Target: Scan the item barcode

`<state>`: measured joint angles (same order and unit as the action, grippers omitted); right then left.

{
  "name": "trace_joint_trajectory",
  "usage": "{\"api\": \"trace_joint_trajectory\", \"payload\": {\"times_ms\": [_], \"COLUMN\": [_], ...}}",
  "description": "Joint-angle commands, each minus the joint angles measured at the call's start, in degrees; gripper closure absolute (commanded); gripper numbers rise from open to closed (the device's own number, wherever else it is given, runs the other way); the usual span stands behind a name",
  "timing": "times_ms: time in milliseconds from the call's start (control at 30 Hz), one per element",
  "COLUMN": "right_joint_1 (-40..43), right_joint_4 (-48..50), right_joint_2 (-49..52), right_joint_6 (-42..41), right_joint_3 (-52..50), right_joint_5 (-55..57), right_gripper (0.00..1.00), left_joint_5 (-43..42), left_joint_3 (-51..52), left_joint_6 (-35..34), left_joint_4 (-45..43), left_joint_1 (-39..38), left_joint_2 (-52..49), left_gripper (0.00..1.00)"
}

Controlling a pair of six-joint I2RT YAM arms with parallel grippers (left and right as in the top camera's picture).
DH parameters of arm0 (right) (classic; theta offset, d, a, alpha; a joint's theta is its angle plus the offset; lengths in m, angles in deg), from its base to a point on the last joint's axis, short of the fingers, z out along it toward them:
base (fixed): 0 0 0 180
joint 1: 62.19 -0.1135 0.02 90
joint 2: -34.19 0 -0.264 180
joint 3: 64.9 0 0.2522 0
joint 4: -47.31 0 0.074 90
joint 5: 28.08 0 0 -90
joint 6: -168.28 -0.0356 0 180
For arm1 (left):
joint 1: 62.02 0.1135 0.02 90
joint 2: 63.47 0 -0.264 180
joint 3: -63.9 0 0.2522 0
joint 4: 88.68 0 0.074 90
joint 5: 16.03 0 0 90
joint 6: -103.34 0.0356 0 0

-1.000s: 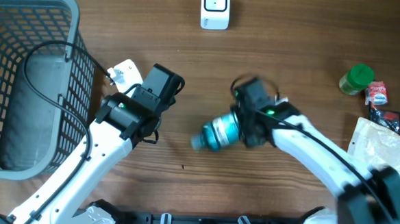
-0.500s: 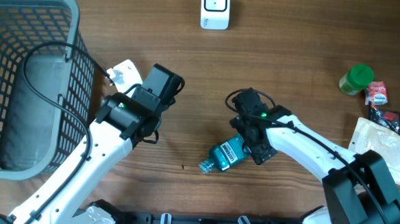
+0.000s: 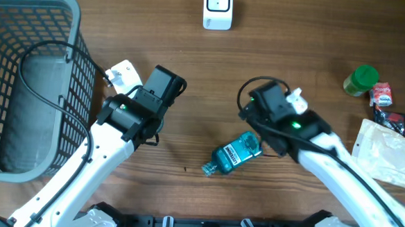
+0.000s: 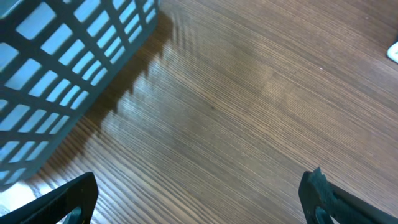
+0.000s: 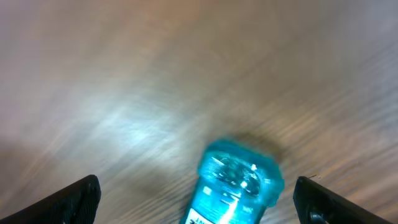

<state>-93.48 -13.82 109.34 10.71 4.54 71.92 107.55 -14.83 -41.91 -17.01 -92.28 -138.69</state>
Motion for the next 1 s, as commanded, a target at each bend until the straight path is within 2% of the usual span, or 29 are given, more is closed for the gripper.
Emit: {"api": "trace_joint_trajectory", "payload": {"times_ms": [0,33,100,133,300,400,467,500,600,700,733,833,967], "right_joint_1": [0.0,0.0,0.0,0.0,1.6,2.4,2.7,2.8,2.8,2.8,2.8,2.8,2.8], "right_joint_4": [6.5,9.4,12.8,15.4,36.1,42.5,41.6,39.8,30.9,13.2,8.3,-1.8,-10.9], "right_joint_2": [-5.0,-5.9,-6.9,-7.2,-6.6,-5.6,-5.0,-5.0,-5.3,-5.3,-5.3,-5.3,-5.3], "right_joint_6": [36.9,48.5,64.6,68.7,73.0,79.3,78.9,75.5,56.1,18.2,9.2,-3.3,-10.0], "right_joint_3": [1.3,1.3,1.7,1.8,2.0,2.2,2.9,3.2,3.3,3.3,3.3,3.3,3.2], "right_joint_5": [2.5,-0.5,-5.5,-5.4,-4.2,-4.6,-2.2,-0.4,2.1,2.2,0.2,-8.4,-11.2], "right_gripper": [0.0,0.0,0.0,0.0,0.0,0.0,0.0,0.0,0.0,0.0,0.0,0.0,0.0], "left_joint_5": [2.7,2.7,2.7,2.7,2.7,2.7,2.7,2.7,2.7,2.8,3.0,3.4,3.4], "left_joint_3": [0.5,0.5,0.5,0.5,0.5,0.5,0.5,0.5,0.5,0.5,0.5,0.5,0.5], "left_joint_6": [-1.0,-1.0,-1.0,-1.0,-1.1,-2.5,-3.4,-3.8,-3.8,-3.7,-3.7,-3.7,-3.7], "left_joint_4": [0.2,0.2,0.2,0.2,0.2,0.2,0.3,0.3,0.3,0.6,1.0,2.2,2.6], "left_joint_1": [0.2,0.2,0.2,0.2,0.2,0.2,0.2,0.2,0.2,0.2,0.2,0.2,0.2], "left_joint_2": [-0.5,-0.5,-0.5,-0.5,-0.5,-0.5,-0.5,-0.5,-0.5,-0.5,-0.5,-0.5,-0.5], "left_gripper": [0.0,0.0,0.0,0.0,0.0,0.0,0.0,0.0,0.0,0.0,0.0,0.0,0.0]}}
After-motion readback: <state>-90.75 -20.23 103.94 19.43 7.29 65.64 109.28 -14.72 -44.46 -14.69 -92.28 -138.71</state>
